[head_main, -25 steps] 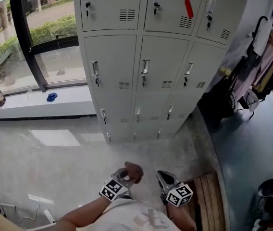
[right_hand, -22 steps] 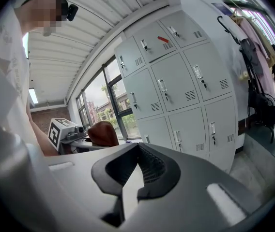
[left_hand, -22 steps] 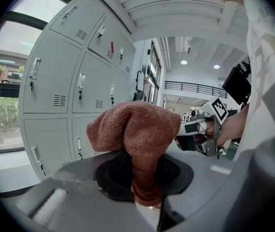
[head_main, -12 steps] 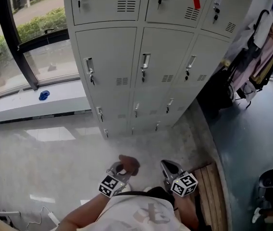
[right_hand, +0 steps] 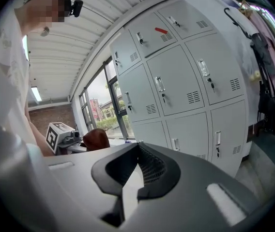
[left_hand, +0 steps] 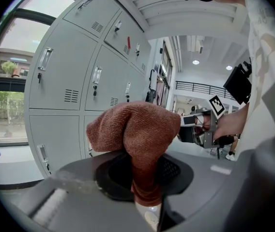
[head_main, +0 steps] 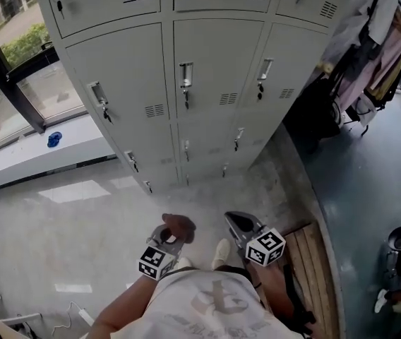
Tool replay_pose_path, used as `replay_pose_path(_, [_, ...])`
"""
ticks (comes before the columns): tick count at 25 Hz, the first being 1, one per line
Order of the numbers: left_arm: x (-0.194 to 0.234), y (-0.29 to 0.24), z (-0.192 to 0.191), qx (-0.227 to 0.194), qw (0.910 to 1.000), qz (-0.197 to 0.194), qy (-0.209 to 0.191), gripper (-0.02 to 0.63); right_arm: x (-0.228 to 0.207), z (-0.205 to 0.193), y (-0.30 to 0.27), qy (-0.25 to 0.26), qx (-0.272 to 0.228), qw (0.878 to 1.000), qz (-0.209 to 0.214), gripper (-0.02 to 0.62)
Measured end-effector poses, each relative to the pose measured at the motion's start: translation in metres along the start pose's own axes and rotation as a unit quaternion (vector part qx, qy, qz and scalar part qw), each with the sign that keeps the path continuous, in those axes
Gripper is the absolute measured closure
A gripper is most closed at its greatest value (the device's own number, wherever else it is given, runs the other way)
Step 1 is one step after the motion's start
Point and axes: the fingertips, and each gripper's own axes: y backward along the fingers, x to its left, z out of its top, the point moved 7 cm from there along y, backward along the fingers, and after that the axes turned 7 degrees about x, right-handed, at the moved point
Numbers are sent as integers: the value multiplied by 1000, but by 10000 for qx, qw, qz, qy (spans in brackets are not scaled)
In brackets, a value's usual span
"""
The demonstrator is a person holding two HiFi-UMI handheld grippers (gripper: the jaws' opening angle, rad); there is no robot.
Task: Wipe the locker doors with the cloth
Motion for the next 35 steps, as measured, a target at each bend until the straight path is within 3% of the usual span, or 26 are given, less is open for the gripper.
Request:
replay_pose_path(14, [-9,-114,75,54,9992,372,-94,522,-113,48,0,214,-25,9972,721,588])
replay_pose_path(23, [-7,-148,82,274,9976,610,153,522,-156,52,-6,55,17,9957,926,588])
replay_pose_path(29, [20,-160,85,308,9980,519,194,523,-167,54,-29,-47,80,9965,829,588])
replay_pose_path(35, [63,-193,108,119,9997,202,103,523,-186,69,-42,-107,21,9994,337,588])
